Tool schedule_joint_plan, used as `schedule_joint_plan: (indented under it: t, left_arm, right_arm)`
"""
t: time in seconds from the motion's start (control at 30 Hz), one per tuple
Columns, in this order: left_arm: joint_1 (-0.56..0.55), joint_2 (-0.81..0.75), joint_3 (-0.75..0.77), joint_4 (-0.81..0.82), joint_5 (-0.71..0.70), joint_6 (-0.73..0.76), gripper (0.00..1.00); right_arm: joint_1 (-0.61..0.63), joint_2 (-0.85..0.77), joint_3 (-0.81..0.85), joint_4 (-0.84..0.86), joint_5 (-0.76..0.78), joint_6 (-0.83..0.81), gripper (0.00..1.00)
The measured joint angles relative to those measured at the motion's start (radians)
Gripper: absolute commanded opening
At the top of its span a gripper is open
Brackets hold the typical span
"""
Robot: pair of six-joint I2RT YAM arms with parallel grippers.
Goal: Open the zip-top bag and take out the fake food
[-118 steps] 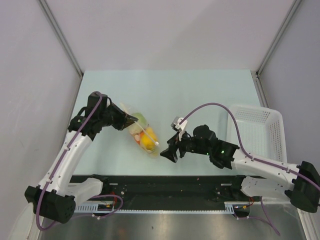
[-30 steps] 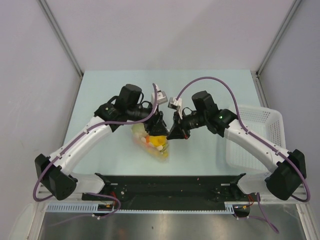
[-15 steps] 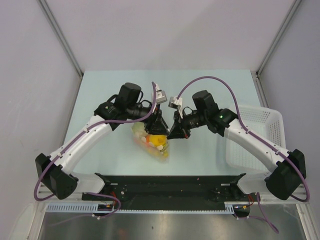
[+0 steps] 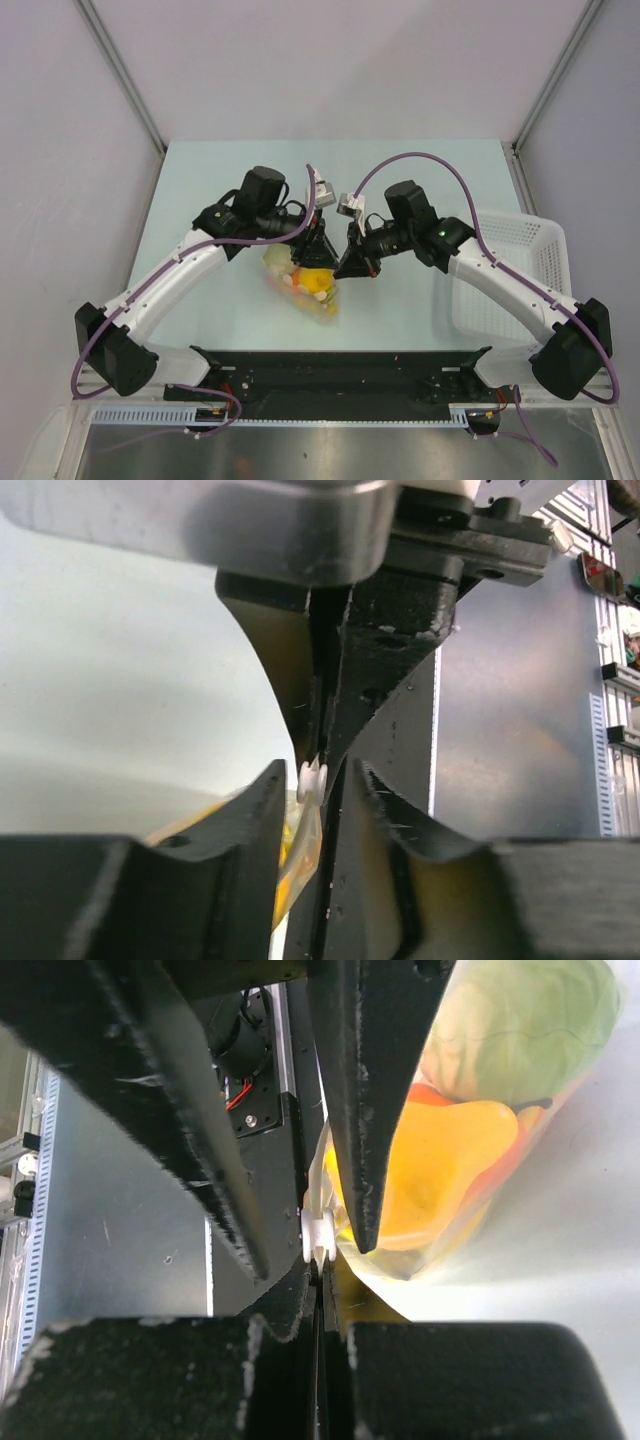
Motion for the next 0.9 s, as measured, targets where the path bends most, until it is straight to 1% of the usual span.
schedule_joint_plan:
  t: [0.03, 0.1, 0.13, 0.2, 0.23, 0.27, 0.47, 0.67, 0.8, 0.9]
  left_arm:
    - [0.0, 0.0, -0.002, 0.001, -0.001, -0.001, 0.27]
    - [0.003, 0.0, -0.005, 0.006, -0.002, -0.001, 0.2]
    - [0.007, 0.0, -0.006, 0.008, 0.0, -0.001, 0.14]
    - [0.009, 0.0, -0.007, 0.01, -0.006, 0.001, 0.09]
    - [0.011, 0.0, -0.007, 0.012, -0.009, 0.001, 0.02]
    - [0.012, -0.002, -0.007, 0.012, -0.016, 0.003, 0.01]
    - [0.019, -0.039, -0.024, -0.01, -0.086, 0.01, 0.0]
    - [0.069, -0.11, -0.059, -0.031, -0.148, 0.017, 0.0]
    - [0.093, -0.177, -0.112, -0.026, -0.232, -0.002, 0.0]
    - [0.109, -0.233, -0.156, -0.019, -0.336, -0.031, 0.0]
  right_arm:
    - [0.0, 0.0, 0.0, 0.0, 0.0, 0.0, 0.0]
    - [0.0, 0.0, 0.0, 0.0, 0.0, 0.002, 0.0]
    - [0.0, 0.0, 0.0, 0.001, 0.005, 0.004, 0.0]
    - [0.0, 0.0, 0.0, 0.002, 0.008, 0.011, 0.0]
    - [0.0, 0.0, -0.001, 0.006, 0.012, 0.016, 0.0]
    - [0.0, 0.0, -0.003, 0.015, 0.019, 0.024, 0.0]
    - [-0.011, -0.042, -0.095, 0.138, 0.039, 0.098, 0.0]
    - [-0.056, -0.109, -0.182, 0.236, 0.054, 0.179, 0.0]
    - [-0.129, -0.16, -0.225, 0.24, 0.074, 0.198, 0.0]
    - [-0.195, -0.201, -0.25, 0.211, 0.111, 0.199, 0.0]
